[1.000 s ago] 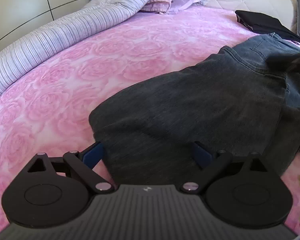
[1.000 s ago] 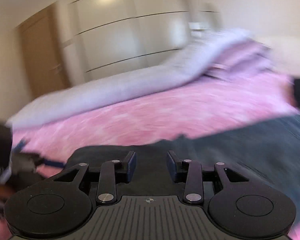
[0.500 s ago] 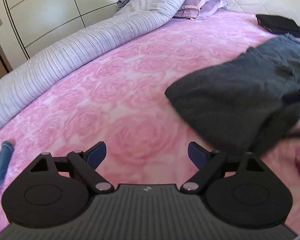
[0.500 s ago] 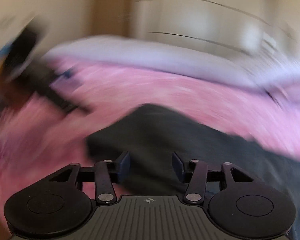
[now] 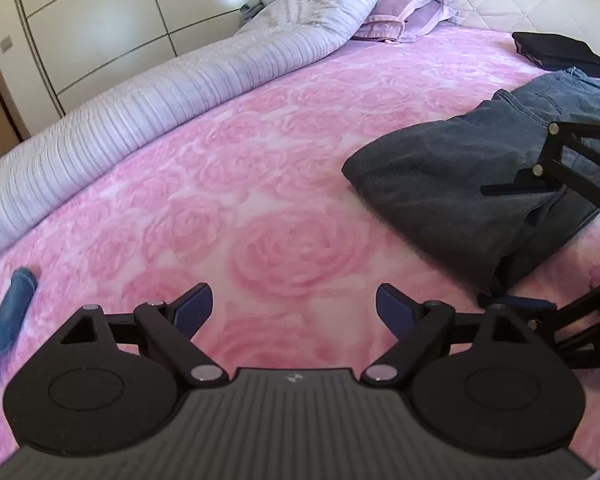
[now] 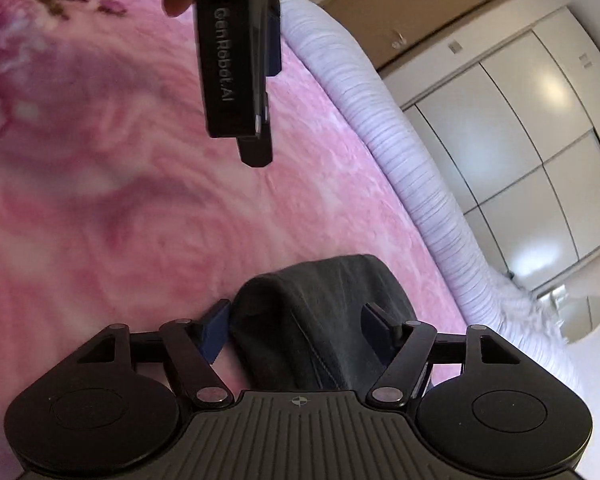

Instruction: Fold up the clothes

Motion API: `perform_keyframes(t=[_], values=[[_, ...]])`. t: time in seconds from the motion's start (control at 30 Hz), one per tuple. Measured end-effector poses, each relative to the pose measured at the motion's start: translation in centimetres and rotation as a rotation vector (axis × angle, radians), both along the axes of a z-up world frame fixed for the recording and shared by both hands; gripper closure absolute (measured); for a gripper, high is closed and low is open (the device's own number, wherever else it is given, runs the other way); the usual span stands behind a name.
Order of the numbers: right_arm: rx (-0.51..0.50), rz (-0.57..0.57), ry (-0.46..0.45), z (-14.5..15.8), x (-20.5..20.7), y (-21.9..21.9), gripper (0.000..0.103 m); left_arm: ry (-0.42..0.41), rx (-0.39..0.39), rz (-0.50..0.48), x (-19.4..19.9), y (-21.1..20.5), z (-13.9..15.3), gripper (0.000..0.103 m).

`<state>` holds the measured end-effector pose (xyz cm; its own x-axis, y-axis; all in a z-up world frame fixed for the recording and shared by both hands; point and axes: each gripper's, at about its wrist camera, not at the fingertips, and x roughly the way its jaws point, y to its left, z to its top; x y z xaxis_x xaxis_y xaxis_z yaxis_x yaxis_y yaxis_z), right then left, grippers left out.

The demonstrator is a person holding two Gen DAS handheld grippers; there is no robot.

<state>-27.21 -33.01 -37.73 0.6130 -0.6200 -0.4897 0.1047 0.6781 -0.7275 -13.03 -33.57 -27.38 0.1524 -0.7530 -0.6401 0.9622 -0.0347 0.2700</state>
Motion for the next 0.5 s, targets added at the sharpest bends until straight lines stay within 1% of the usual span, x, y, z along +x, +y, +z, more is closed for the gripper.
perform_keyframes(t=[0.03, 0.07, 0.1, 0.13, 0.2, 0.27, 0.3, 0.37, 0.43, 0.47, 0.5], values=[[0.008, 0.007, -0.002, 0.0, -0.3, 0.3, 0.043, -0.027, -0.012, -0.022, -0.3, -0.1, 0.0, 0.016], [0.041, 0.02, -0.003, -0.1, -0.6, 0.6, 0.07, -0.081, -0.03, -0.061, -1.0, -0.1, -0.1, 0.016], [0.051, 0.019, -0.016, -0.3, -0.9, 0.8, 0.076, -0.153, -0.045, -0.109, -1.7, -0.1, -0.4, 0.016], [0.074, 0.016, -0.043, 0.1, -1.6, 0.9, 0.078, -0.252, -0.058, -0.17, -2.6, -0.1, -1.0, 0.016], [0.135, 0.011, -0.106, 1.1, -3.2, 0.9, 0.085, -0.445, -0.077, -0.303, -4.1, -0.1, -2.3, 0.016], [0.182, 0.009, -0.171, 2.9, -4.5, 0.6, 0.087, -0.629, -0.088, -0.447, -5.5, -0.3, -3.9, 0.017], [0.204, 0.008, -0.203, 3.8, -5.2, 0.4, 0.087, -0.702, -0.095, -0.52, -5.9, -0.5, -4.6, 0.017], [0.24, 0.005, -0.261, 5.8, -6.6, 0.2, 0.087, -0.804, -0.13, -0.625, -6.5, -1.4, -5.6, 0.017], [0.242, 0.011, -0.28, 7.8, -6.6, 0.9, 0.088, -0.905, -0.166, -0.73, -7.0, -2.4, -6.5, 0.018], [0.248, 0.016, -0.283, 8.3, -6.9, 1.1, 0.088, -0.959, -0.192, -0.772, -7.1, -3.0, -6.9, 0.019], [0.256, 0.023, -0.283, 8.9, -7.4, 2.0, 0.088, -1.014, -0.217, -0.812, -7.2, -3.6, -7.3, 0.022]])
